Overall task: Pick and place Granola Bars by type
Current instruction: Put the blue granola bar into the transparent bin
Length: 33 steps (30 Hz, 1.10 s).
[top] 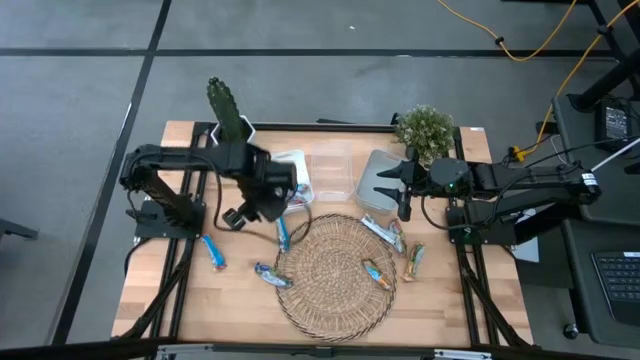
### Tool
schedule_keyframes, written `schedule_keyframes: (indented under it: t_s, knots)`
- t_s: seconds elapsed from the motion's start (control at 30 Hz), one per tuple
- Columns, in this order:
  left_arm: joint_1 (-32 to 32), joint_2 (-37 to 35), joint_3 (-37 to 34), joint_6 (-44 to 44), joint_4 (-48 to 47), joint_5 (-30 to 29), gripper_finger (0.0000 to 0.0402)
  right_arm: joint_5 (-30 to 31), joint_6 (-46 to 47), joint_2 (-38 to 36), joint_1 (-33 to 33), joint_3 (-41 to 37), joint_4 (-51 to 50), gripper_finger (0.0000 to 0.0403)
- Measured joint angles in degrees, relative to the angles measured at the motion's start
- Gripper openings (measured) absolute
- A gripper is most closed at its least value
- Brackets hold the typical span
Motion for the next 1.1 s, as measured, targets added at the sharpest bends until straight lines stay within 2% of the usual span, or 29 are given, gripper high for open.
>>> schedule_keyframes:
  t_s: [0.13, 0.3, 0.47, 0.8, 1.1]
  knots:
    - [-2.76, 0.0, -7.32, 2.98, 7.22, -4.63, 0.0185, 0.0, 0.02, 0.26, 0.0, 0.03, -0.02, 0.0187]
    - [-5.26, 0.0, -16.48, 5.25, 22.5, -12.85, 0.0249, 0.0, 0.02, 0.85, 0.0, 0.03, -0.3, 0.0187]
    - [-5.62, 0.02, -25.19, 6.46, 32.77, -12.37, 0.0279, 0.0, 1.37, 1.91, 0.0, 0.03, -0.55, 0.0187]
    - [-5.62, 0.04, -38.28, 6.26, 49.0, -13.48, 0.0273, -0.02, 1.49, 3.2, 0.0, 0.03, -0.8, 0.0187]
    - [-5.44, 0.04, -45.34, 3.93, 56.49, -14.05, 0.0224, -0.02, 1.49, 3.17, 0.0, 0.03, -0.77, 0.0187]
